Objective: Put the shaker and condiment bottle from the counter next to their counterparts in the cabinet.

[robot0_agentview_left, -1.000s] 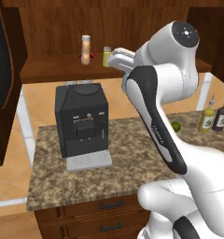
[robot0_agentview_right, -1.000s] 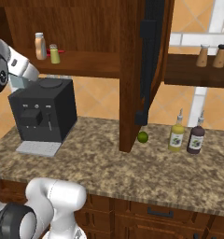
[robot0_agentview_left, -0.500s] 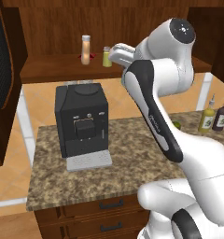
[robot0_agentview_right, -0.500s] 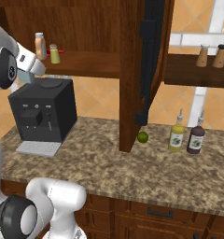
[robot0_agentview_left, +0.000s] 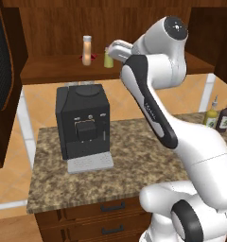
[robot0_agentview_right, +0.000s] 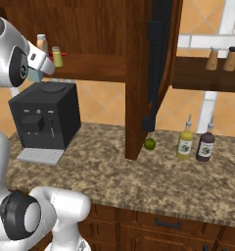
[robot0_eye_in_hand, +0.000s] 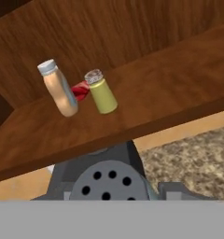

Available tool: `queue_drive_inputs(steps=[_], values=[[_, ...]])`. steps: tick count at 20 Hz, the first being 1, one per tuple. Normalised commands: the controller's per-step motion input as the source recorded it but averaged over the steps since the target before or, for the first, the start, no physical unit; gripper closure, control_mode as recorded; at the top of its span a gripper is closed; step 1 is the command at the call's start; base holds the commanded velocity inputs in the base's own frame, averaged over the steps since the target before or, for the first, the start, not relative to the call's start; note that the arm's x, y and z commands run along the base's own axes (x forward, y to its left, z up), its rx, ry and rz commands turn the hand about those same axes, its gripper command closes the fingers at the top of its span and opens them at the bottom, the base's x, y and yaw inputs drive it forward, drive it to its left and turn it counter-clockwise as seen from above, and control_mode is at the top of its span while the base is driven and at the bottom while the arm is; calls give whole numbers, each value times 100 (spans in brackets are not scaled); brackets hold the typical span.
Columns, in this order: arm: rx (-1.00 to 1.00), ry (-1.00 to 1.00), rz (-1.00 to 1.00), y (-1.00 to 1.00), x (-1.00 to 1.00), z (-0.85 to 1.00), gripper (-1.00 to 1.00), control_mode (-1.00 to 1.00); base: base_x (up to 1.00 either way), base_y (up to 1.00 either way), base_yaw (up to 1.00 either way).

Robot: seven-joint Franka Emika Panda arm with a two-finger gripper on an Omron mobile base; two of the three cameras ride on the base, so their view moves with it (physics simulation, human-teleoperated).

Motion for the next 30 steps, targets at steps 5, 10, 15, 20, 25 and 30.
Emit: queue_drive_inputs(steps=[5, 10, 15, 20, 25, 30], values=[[0, 0, 0, 0, 43, 23, 100, -100, 0, 0, 0], [-3, -3, 0, 0, 31, 5, 100, -100, 0, 0, 0], [-6, -7, 0, 0, 27, -6, 100, -100, 0, 0, 0], [-4, -8, 0, 0, 25, -20, 100, -100, 0, 0, 0], [0, -6, 0, 0, 26, -23, 100, -100, 0, 0, 0], [0, -1, 0, -1, 29, 0, 100, -100, 0, 0, 0]])
